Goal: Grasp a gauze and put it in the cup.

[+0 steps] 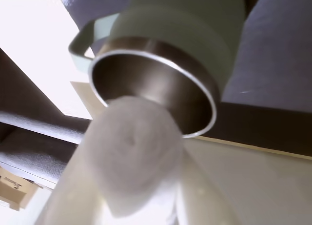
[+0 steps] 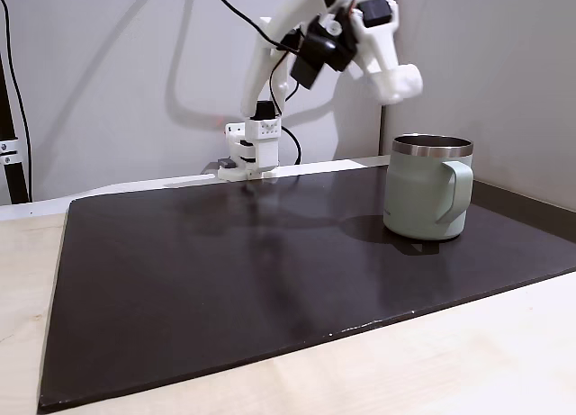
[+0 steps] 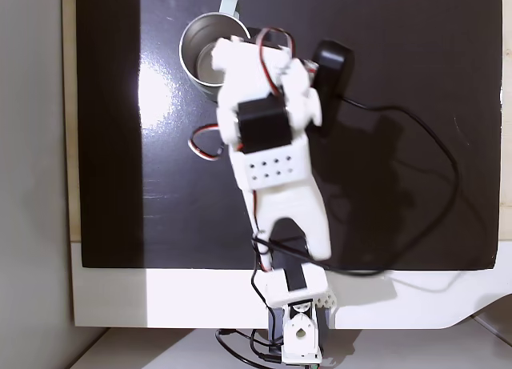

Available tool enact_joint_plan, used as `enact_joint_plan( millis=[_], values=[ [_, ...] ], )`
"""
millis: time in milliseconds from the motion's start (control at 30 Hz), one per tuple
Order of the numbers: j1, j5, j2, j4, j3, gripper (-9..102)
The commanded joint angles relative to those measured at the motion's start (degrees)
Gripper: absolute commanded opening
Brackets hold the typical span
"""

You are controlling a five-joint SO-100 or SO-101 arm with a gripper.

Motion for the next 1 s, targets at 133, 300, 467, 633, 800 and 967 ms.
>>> enact_joint_plan(
  millis=[133,300,467,633,800,967],
  values=[
    [-0.9,0.2,-9.9,-0.7,-14.1,0],
    [-1.1,0.0,-16.8,-0.7,-20.4,0],
    [-1.9,-0.4,-20.7,-0.7,-25.0,0],
    [-4.2,-0.7,-22.1,-0.6,-27.5,0],
    [-5.9,-0.9,-21.6,-0.3,-27.2,0],
    [-6.2,-2.2,-21.1,0.3,-26.1,5]
  ],
)
